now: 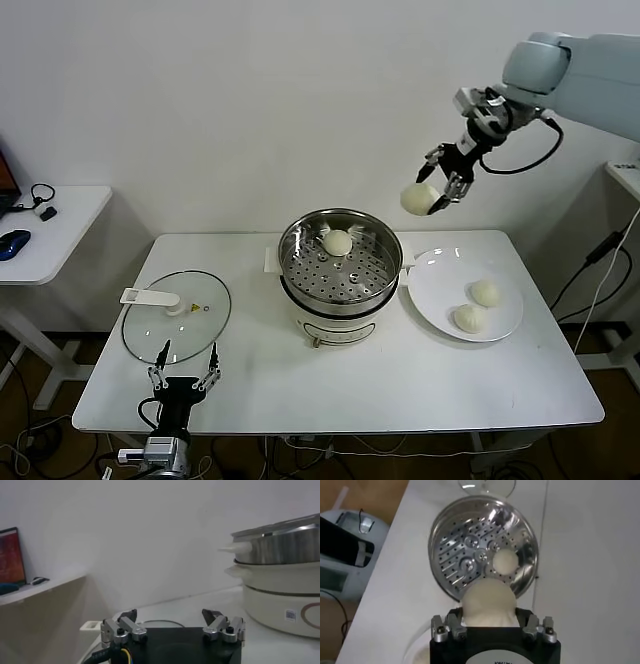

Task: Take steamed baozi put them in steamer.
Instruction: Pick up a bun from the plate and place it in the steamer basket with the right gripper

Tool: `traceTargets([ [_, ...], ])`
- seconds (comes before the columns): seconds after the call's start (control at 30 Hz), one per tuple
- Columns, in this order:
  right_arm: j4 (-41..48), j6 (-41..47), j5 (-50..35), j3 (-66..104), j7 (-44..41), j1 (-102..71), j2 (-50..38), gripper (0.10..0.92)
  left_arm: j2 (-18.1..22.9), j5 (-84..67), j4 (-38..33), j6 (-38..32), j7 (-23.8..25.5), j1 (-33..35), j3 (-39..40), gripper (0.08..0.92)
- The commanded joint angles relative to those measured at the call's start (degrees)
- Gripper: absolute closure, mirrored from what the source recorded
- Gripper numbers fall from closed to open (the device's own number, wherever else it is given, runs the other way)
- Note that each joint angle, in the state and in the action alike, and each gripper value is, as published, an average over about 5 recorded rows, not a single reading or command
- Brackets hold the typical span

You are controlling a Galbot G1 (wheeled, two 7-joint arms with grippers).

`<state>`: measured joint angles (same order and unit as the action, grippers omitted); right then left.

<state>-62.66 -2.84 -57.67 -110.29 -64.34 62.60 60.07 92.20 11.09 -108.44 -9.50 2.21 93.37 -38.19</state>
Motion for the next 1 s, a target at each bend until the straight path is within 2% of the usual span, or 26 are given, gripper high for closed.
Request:
traceTargets([
  [0.03,-0.7,5.0,-1.6,6.1,3.8,-6.5,5.9,0.329,2.3,-0.1,-0.3,0.0,0.0,0.2,-0.1,0.177],
  [0.47,3.9,9.2,-1.8,8.1,11.2,-15.1,13.8,0.323,2.5,-0.1,0.0,-0.4,-0.1,0.1,-0.3,0.177],
  [1.0,6.3,10.5,0.2,9.9,13.9,-22.6,17.3,0.321,2.4,0.0,0.5,-0.7,-0.1,0.1,-0.5,0.177],
])
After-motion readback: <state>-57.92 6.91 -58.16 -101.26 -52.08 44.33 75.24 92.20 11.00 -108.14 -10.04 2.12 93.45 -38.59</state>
